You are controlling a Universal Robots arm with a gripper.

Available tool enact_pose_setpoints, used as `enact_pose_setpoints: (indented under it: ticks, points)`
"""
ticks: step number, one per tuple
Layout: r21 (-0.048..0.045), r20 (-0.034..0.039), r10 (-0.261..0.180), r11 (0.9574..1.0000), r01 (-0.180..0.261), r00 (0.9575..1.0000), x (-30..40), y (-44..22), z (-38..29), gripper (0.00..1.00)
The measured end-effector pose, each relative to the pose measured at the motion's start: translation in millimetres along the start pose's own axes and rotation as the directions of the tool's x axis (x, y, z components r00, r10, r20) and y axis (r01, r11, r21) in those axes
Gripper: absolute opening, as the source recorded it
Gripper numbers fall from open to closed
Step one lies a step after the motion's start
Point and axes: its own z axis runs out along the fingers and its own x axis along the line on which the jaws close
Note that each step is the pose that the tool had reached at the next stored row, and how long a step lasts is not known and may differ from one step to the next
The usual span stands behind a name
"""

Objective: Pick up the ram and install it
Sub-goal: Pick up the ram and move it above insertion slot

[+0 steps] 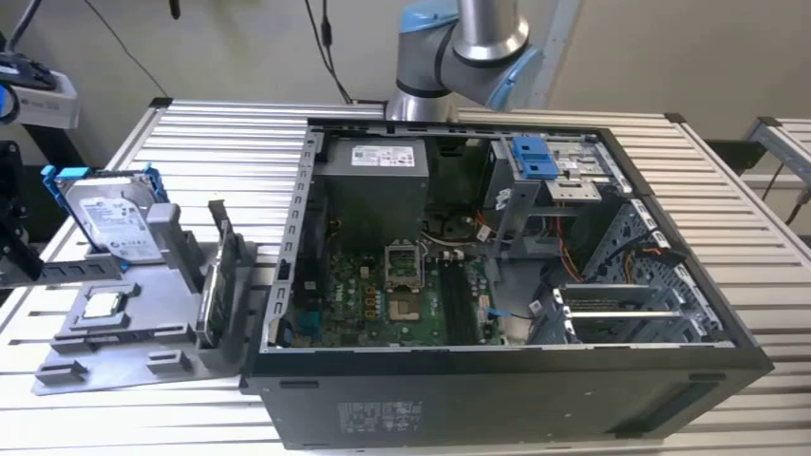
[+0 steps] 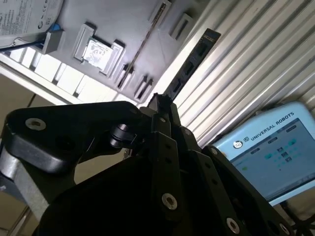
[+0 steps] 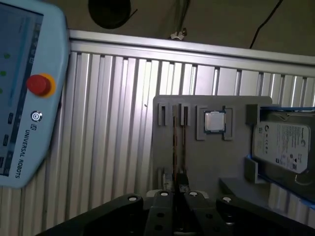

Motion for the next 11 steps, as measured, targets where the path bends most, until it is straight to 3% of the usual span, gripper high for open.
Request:
enact_pose_setpoints:
  ticks: [11]
  points:
    - [0.0,0.0,0.0,1.0,0.0,1.0,-0.8,0.2,-28.0,0.15]
